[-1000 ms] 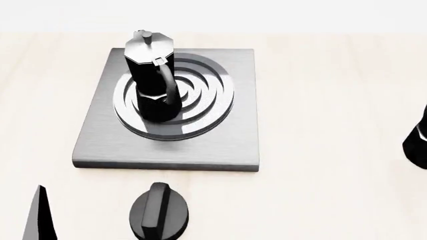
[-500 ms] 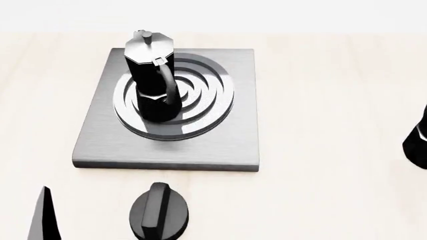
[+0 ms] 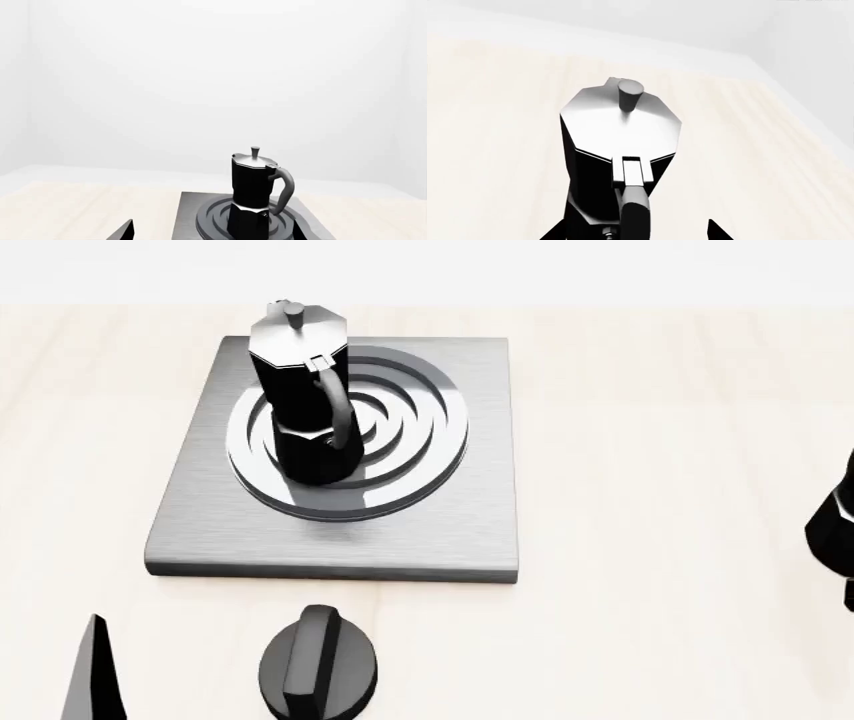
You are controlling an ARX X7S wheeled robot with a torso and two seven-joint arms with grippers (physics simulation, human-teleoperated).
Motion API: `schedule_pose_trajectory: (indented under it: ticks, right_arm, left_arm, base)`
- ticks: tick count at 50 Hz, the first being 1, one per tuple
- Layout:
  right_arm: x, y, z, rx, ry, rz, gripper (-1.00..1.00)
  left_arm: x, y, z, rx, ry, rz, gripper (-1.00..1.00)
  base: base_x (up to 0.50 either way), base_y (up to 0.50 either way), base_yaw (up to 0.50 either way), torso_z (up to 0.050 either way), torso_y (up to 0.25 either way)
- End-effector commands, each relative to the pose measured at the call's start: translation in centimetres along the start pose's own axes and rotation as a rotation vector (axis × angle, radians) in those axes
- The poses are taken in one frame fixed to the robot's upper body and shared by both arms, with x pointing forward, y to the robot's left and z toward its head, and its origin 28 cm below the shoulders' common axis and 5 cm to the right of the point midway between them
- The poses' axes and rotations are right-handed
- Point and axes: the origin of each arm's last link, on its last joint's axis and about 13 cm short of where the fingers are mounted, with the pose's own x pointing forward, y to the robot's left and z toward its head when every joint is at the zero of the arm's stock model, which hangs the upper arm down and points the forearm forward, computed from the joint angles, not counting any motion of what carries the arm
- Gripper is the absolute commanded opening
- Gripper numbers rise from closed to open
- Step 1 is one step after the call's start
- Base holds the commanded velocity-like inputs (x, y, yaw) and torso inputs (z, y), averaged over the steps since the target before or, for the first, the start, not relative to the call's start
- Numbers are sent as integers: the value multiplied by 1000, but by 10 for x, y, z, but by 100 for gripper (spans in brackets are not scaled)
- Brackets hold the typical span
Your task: Put both moka pots on the stove.
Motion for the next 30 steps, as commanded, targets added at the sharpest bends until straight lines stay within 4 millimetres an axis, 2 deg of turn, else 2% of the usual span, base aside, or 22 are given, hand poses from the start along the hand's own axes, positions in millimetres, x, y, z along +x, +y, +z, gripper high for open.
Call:
schedule_pose_trajectory:
  ticks: [1, 10, 11, 30]
  right_arm:
    - [10, 4, -6, 4, -13, -12, 100]
    - [11, 8, -15, 23, 10, -6, 100]
    - [12, 7, -16, 25, 12, -7, -100]
    - [12, 10, -7, 27, -37, 38, -100]
  left_arm:
    - [0, 0, -1, 2, 1, -1, 100]
    - [0, 0, -1, 2, 1, 1, 100]
    - [0, 0, -1, 4, 1, 1, 100]
    - [0, 0, -1, 4, 1, 3, 100]
  base:
    - [0, 0, 0, 0, 0]
    - [0, 0, 0, 0, 0]
    - [0, 0, 0, 0, 0]
    - [0, 0, 0, 0, 0]
